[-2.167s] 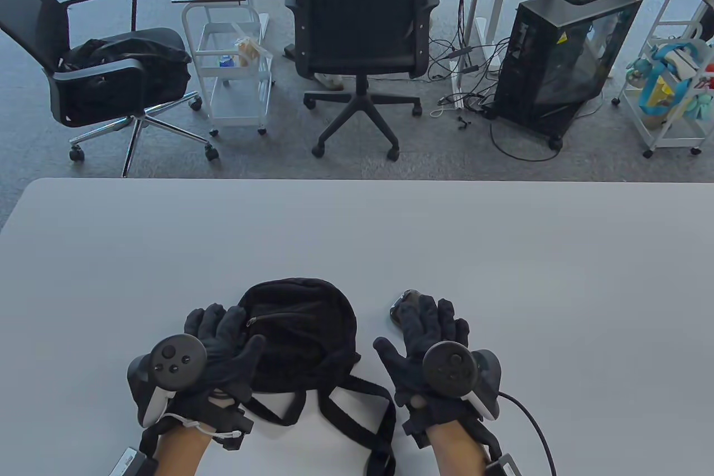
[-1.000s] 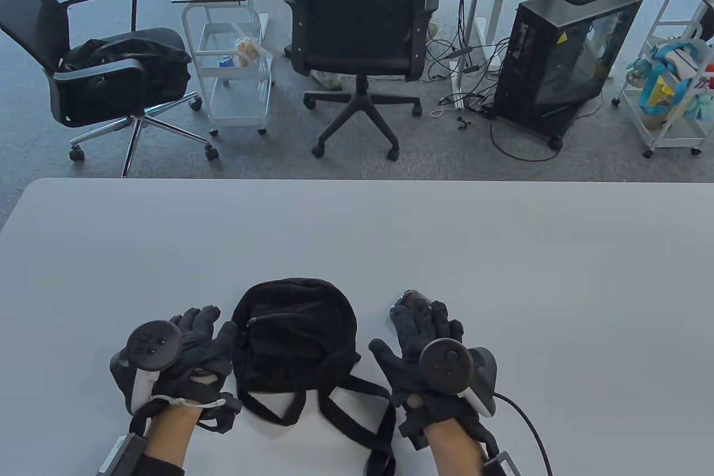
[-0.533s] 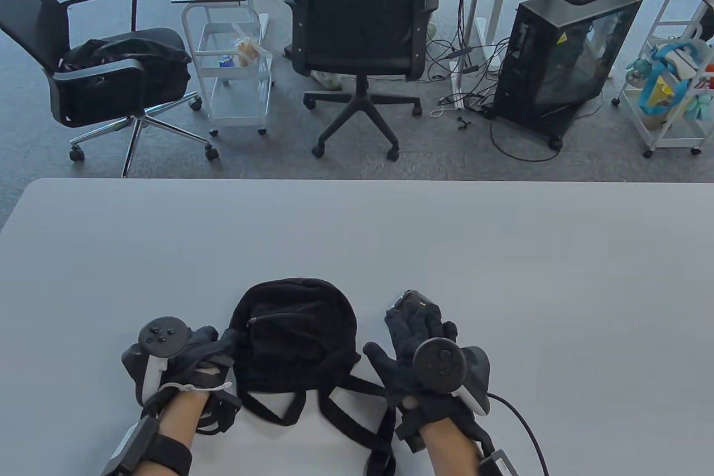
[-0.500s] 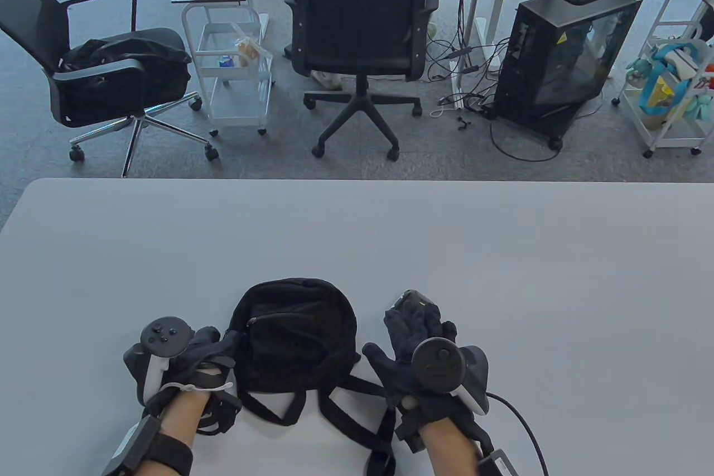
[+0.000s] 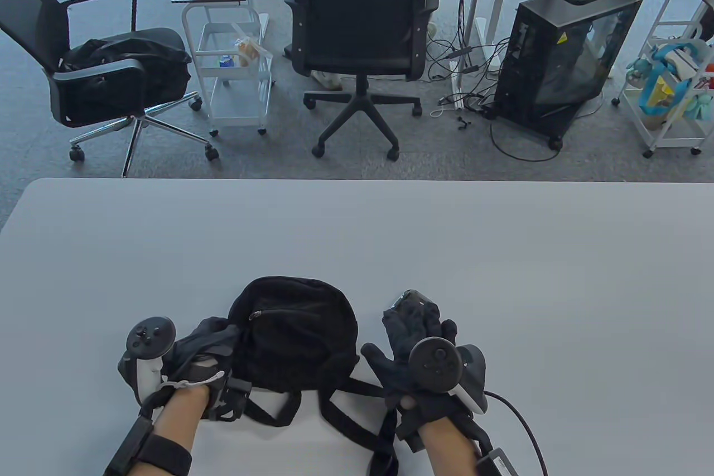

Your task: Put medicine box into the backpack's small front pocket

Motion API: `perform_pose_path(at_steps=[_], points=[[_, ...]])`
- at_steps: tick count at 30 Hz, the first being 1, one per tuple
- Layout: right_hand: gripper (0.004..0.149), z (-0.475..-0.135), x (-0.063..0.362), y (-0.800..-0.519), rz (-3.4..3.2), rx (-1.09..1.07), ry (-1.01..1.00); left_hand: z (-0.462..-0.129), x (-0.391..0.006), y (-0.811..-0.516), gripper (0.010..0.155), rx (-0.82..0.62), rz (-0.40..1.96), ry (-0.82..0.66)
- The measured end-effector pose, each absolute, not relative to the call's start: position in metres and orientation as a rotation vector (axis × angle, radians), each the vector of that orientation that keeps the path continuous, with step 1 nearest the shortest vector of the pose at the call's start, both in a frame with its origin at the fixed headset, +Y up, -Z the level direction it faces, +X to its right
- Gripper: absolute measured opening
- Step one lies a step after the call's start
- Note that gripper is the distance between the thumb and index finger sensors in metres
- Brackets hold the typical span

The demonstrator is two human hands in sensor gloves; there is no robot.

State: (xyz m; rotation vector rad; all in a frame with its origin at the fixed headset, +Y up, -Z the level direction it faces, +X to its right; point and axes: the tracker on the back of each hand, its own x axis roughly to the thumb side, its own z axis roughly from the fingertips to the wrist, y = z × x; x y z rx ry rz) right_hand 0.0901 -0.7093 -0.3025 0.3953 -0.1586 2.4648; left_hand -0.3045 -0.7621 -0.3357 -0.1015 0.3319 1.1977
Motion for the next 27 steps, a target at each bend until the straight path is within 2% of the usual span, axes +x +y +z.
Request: perform_pose_path(at_steps=[4,7,9,12,15,19,21,23,27], points=[[0.080,-0.303,0.091,-0.710,2.464,0.392,-0.145,-0.334,-0.306,-0.772,0.047,-0.203,1.438,0.386],[0.080,-0.303,0.090,-0.711,2.466,0.390,-0.135,-0.333,-0.309,-0.781,0.049,-0.276,1.515,0.422],[0.080,-0.303,0.090,-0.711,2.462,0.392,-0.133,-0.332,-0.311,-0.786,0.060,-0.321,1.580,0.435],[0.080,-0.303,0.090,-0.711,2.458,0.396,-0.138,-0.331,-0.309,-0.793,0.087,-0.423,1.695,0.426],[0.080,-0.303,0.090,-0.711,2.455,0.398,-0.134,-0.330,-0.304,-0.797,0.092,-0.516,1.713,0.406],[0.080,-0.303,0.090,-0.711,2.449,0.401,-0.128,-0.331,-0.298,-0.799,0.076,-0.629,1.740,0.333],[0.080,-0.302,0.089,-0.711,2.439,0.401,-0.127,-0.331,-0.295,-0.798,0.059,-0.641,1.775,0.307],[0.080,-0.302,0.088,-0.710,2.427,0.406,-0.128,-0.331,-0.293,-0.795,0.049,-0.604,1.779,0.297],[0.079,-0.299,0.084,-0.707,2.384,0.423,-0.119,-0.334,-0.288,-0.783,0.045,-0.484,1.805,0.190]])
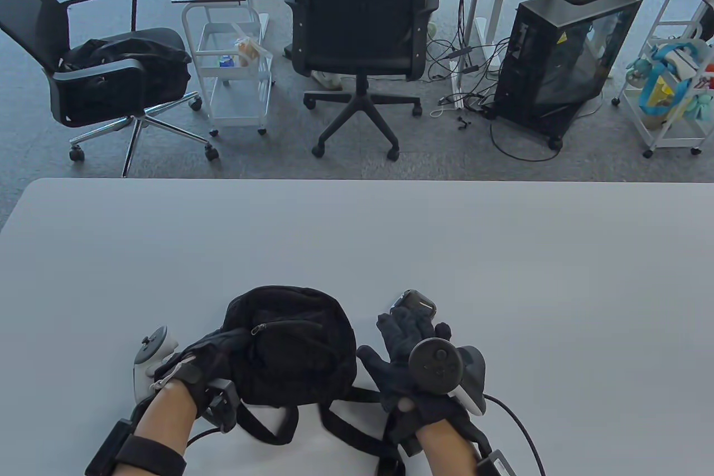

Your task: Put medicine box into the backpack's small front pocket

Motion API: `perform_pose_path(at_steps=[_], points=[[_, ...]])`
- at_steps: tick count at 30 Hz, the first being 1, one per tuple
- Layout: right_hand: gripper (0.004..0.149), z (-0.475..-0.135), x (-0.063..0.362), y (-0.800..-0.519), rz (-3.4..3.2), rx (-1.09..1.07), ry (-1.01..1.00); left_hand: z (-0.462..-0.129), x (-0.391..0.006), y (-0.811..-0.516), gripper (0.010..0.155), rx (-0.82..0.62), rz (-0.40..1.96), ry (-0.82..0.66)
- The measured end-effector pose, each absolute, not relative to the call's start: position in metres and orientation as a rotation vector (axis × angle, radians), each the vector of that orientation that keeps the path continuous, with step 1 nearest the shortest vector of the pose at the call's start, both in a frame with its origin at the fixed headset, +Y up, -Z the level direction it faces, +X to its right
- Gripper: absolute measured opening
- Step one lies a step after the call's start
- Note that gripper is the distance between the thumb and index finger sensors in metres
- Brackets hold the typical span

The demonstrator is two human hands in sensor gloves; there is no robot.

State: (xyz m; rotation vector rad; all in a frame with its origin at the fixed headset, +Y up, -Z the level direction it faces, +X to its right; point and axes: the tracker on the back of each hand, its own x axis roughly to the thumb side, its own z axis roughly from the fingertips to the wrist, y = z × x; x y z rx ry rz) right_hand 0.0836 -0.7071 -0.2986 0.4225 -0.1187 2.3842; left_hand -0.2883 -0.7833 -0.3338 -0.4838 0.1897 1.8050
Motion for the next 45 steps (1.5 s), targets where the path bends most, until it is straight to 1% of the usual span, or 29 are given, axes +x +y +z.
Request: perform_pose_path(at_steps=[1,4,8,12,16,19,21,23,24,25,27,30,31,35,38,42,45], points=[[0.079,-0.298,0.083,-0.707,2.377,0.425,-0.114,-0.334,-0.287,-0.781,0.045,-0.456,1.809,0.170],[0.077,-0.294,0.077,-0.704,2.348,0.440,-0.112,-0.334,-0.282,-0.765,0.045,-0.307,1.774,0.099],[0.075,-0.290,0.070,-0.702,2.234,0.448,-0.078,-0.330,-0.275,-0.746,0.045,-0.148,1.710,-0.002],[0.072,-0.284,0.059,-0.700,2.103,0.484,-0.063,-0.322,-0.266,-0.729,0.044,-0.032,1.650,-0.088],[0.068,-0.278,0.045,-0.696,1.991,0.523,-0.028,-0.313,-0.252,-0.716,0.044,0.053,1.566,-0.176],[0.071,-0.276,0.034,-0.695,1.926,0.495,0.014,-0.306,-0.236,-0.709,0.044,0.100,1.470,-0.252],[0.077,-0.278,0.030,-0.697,1.949,0.446,0.058,-0.303,-0.224,-0.706,0.044,0.169,1.414,-0.285],[0.083,-0.281,0.030,-0.701,1.989,0.410,0.071,-0.303,-0.213,-0.705,0.044,0.175,1.375,-0.355],[0.083,-0.283,0.031,-0.703,1.995,0.370,0.057,-0.302,-0.208,-0.705,0.044,0.164,1.346,-0.390],[0.079,-0.284,0.032,-0.704,1.996,0.351,0.058,-0.302,-0.206,-0.705,0.044,0.160,1.330,-0.400],[0.064,-0.288,0.035,-0.708,1.980,0.317,0.060,-0.301,-0.203,-0.705,0.043,0.155,1.308,-0.402],[0.046,-0.289,0.038,-0.707,1.972,0.326,0.059,-0.302,-0.205,-0.705,0.043,0.156,1.304,-0.394],[0.044,-0.289,0.039,-0.705,1.984,0.356,0.030,-0.301,-0.207,-0.706,0.043,0.150,1.309,-0.387],[0.043,-0.286,0.041,-0.695,2.041,0.436,-0.051,-0.299,-0.212,-0.705,0.044,0.174,1.306,-0.334],[0.044,-0.281,0.046,-0.683,2.093,0.492,-0.157,-0.298,-0.217,-0.704,0.044,0.199,1.300,-0.297],[0.044,-0.276,0.052,-0.672,2.157,0.545,-0.294,-0.299,-0.222,-0.704,0.044,0.199,1.302,-0.305],[0.044,-0.278,0.061,-0.673,2.216,0.543,-0.337,-0.299,-0.225,-0.705,0.044,0.201,1.306,-0.311]])
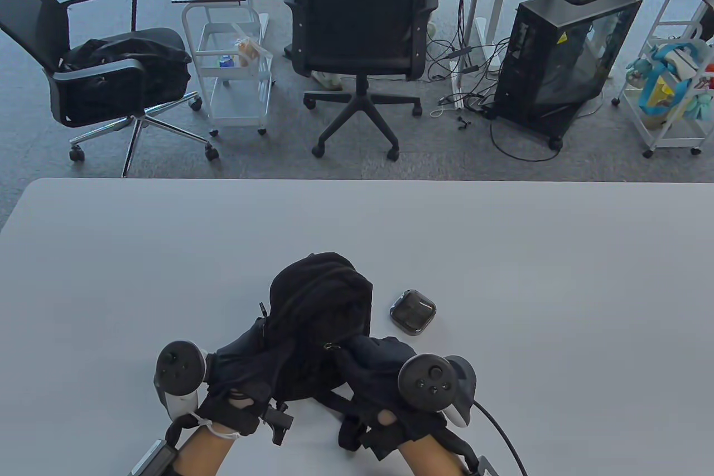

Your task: Put medicine box into the backpack's small front pocket

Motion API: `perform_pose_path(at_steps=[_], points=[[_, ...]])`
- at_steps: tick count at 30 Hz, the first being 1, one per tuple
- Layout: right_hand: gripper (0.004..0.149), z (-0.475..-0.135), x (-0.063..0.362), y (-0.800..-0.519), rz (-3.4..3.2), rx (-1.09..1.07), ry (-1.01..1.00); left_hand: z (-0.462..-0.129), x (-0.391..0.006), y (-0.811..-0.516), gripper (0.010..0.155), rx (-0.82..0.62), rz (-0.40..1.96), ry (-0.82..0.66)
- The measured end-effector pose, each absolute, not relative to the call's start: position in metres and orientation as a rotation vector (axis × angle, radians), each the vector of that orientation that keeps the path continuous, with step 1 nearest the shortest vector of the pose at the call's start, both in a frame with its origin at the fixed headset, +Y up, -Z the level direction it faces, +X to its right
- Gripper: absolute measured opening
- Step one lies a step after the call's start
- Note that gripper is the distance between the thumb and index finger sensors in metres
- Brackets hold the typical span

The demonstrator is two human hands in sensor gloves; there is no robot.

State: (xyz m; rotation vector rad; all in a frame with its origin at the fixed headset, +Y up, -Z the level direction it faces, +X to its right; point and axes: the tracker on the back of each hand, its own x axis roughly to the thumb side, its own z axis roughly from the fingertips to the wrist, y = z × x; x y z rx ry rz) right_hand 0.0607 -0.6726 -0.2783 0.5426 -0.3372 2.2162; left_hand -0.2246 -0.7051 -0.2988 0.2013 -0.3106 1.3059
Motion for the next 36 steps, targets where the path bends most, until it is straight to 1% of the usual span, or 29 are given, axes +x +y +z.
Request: perform_pose_path(at_steps=[4,7,8,9,10,12,14,16,20,21,24,28,32,33,34,36], points=[[0.044,-0.293,0.083,-0.685,2.266,0.433,-0.343,-0.298,-0.230,-0.707,0.044,0.188,1.344,-0.291],[0.043,-0.310,0.109,-0.701,2.402,0.266,-0.375,-0.299,-0.235,-0.710,0.044,0.161,1.413,-0.273],[0.044,-0.314,0.115,-0.706,2.448,0.272,-0.347,-0.300,-0.236,-0.711,0.044,0.156,1.454,-0.268],[0.045,-0.313,0.115,-0.704,2.383,0.315,-0.283,-0.301,-0.236,-0.712,0.043,0.148,1.478,-0.265],[0.044,-0.309,0.113,-0.701,2.304,0.325,-0.289,-0.300,-0.238,-0.713,0.043,0.155,1.499,-0.248],[0.044,-0.304,0.111,-0.692,2.244,0.333,-0.378,-0.302,-0.243,-0.715,0.043,0.164,1.564,-0.215],[0.051,-0.302,0.113,-0.687,2.270,0.339,-0.413,-0.303,-0.247,-0.717,0.043,0.154,1.586,-0.233],[0.056,-0.303,0.119,-0.687,2.257,0.326,-0.449,-0.304,-0.252,-0.719,0.043,0.160,1.581,-0.215],[0.062,-0.316,0.135,-0.690,2.311,0.227,-0.415,-0.304,-0.257,-0.719,0.044,0.183,1.573,-0.178],[0.065,-0.321,0.136,-0.692,2.350,0.226,-0.381,-0.304,-0.257,-0.719,0.044,0.184,1.572,-0.176],[0.073,-0.344,0.133,-0.707,2.499,0.235,-0.111,-0.306,-0.258,-0.717,0.044,0.172,1.588,-0.182],[0.082,-0.376,0.125,-0.728,2.681,0.197,0.091,-0.306,-0.260,-0.717,0.044,0.161,1.601,-0.174],[0.098,-0.404,0.112,-0.750,2.826,0.157,0.338,-0.306,-0.260,-0.717,0.044,0.155,1.604,-0.173],[0.099,-0.410,0.107,-0.757,2.862,0.141,0.413,-0.306,-0.260,-0.716,0.044,0.147,1.608,-0.176],[0.099,-0.415,0.104,-0.762,2.917,0.119,0.446,-0.307,-0.259,-0.716,0.044,0.139,1.610,-0.178],[0.094,-0.418,0.100,-0.768,2.972,0.096,0.447,-0.307,-0.259,-0.716,0.044,0.130,1.610,-0.181]])
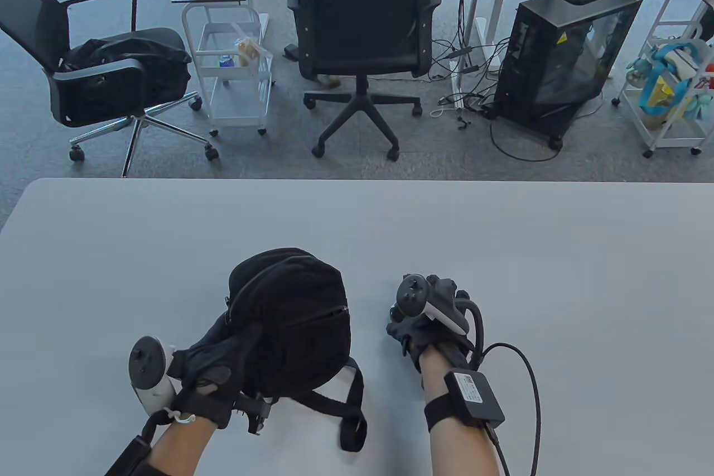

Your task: Put medicine box into the backpack's small front pocket

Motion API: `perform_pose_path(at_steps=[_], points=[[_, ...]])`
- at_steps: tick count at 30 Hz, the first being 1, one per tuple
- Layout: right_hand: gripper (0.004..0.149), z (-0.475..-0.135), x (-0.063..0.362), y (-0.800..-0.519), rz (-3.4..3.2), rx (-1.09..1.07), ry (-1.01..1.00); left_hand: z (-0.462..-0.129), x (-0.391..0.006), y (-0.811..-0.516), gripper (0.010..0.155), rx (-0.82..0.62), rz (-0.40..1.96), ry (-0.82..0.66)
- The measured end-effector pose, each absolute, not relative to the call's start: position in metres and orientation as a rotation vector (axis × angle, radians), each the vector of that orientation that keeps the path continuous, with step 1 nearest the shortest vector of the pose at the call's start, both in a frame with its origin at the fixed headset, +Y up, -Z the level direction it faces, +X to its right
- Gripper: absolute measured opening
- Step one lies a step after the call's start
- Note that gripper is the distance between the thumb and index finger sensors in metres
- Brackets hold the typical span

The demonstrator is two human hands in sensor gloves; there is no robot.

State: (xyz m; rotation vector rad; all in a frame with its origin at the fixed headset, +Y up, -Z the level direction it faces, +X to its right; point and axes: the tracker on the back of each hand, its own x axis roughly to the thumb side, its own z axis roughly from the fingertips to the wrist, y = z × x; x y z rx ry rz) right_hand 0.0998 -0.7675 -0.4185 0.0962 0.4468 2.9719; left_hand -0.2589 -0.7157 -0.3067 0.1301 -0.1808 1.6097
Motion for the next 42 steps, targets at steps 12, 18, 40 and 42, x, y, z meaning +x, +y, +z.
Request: perform_pose_path(at_steps=[12,18,40,42], points=[[0.095,-0.361,0.092,-0.684,2.708,0.255,-0.197,-0.306,-0.257,-0.717,0.044,0.106,1.604,-0.189],[0.093,-0.305,0.092,-0.657,2.236,0.362,-0.483,-0.303,-0.255,-0.716,0.044,0.111,1.611,-0.195],[0.096,-0.281,0.057,-0.664,2.198,0.307,-0.497,-0.287,-0.222,-0.707,0.044,0.099,1.468,-0.361],[0.096,-0.279,0.054,-0.660,2.318,0.345,-0.550,-0.286,-0.222,-0.707,0.044,0.096,1.475,-0.357]])
